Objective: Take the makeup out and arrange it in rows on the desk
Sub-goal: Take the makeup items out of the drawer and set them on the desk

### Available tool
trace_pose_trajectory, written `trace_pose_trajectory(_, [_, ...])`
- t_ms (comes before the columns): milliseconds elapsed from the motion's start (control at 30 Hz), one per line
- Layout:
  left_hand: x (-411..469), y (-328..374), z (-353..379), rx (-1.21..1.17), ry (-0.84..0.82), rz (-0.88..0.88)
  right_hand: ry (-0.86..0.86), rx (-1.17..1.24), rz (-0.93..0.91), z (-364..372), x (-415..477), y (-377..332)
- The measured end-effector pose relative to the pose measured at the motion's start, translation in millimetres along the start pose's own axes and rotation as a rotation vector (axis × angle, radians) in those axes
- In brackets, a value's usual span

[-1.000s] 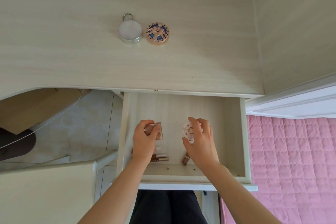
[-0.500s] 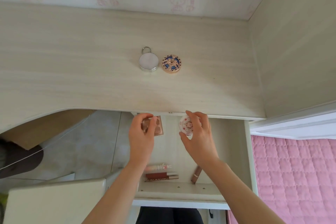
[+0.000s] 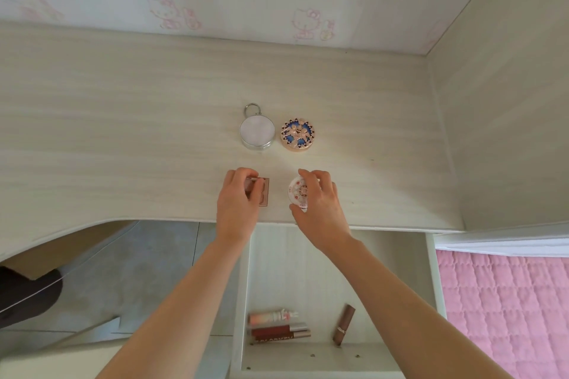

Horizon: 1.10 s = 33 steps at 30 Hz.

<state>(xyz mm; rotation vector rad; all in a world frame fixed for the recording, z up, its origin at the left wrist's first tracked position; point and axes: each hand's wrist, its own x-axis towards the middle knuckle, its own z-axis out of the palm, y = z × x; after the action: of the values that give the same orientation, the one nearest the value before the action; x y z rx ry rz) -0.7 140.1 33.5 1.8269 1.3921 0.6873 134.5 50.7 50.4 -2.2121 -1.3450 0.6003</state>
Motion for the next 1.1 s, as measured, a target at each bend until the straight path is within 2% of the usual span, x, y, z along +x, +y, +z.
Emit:
trace_pose_trajectory(133, [13.2, -3.3, 5.4, 0.063, -0.013, 0.020, -0.012, -0.053, 0.023, 4.2, 13.7, -4.9])
trace_pose_trajectory(300, [21.8, -10.0, 9.6, 0.297, 0.022, 0.124, -0.026, -0.135, -0.013, 6.1, 22.8, -7.8])
trace_pose_trajectory(400, [24.6, -16.3, 10.3, 0.386, 0.055, 0.129, -0.019, -0.155, -0.023, 7.7, 25.2, -10.3])
trace_pose_trajectory(600, [20.3, -15.0, 8.3, 0.390, 0.056, 0.138, -0.013, -0.217, -0.051, 8.2, 24.0, -8.9])
trace_pose_trajectory(833, [-16.9, -29.2, 1.6, 0.496, -0.031, 0.391, 0.032, -0.224, -0.072, 9.6, 13.8, -7.3])
trace_pose_trajectory(1100, [0.4, -24.9, 10.9, 0.500, -0.008, 0.421, 0.078, -0.198, -0.145, 8.5, 22.8, -4.9])
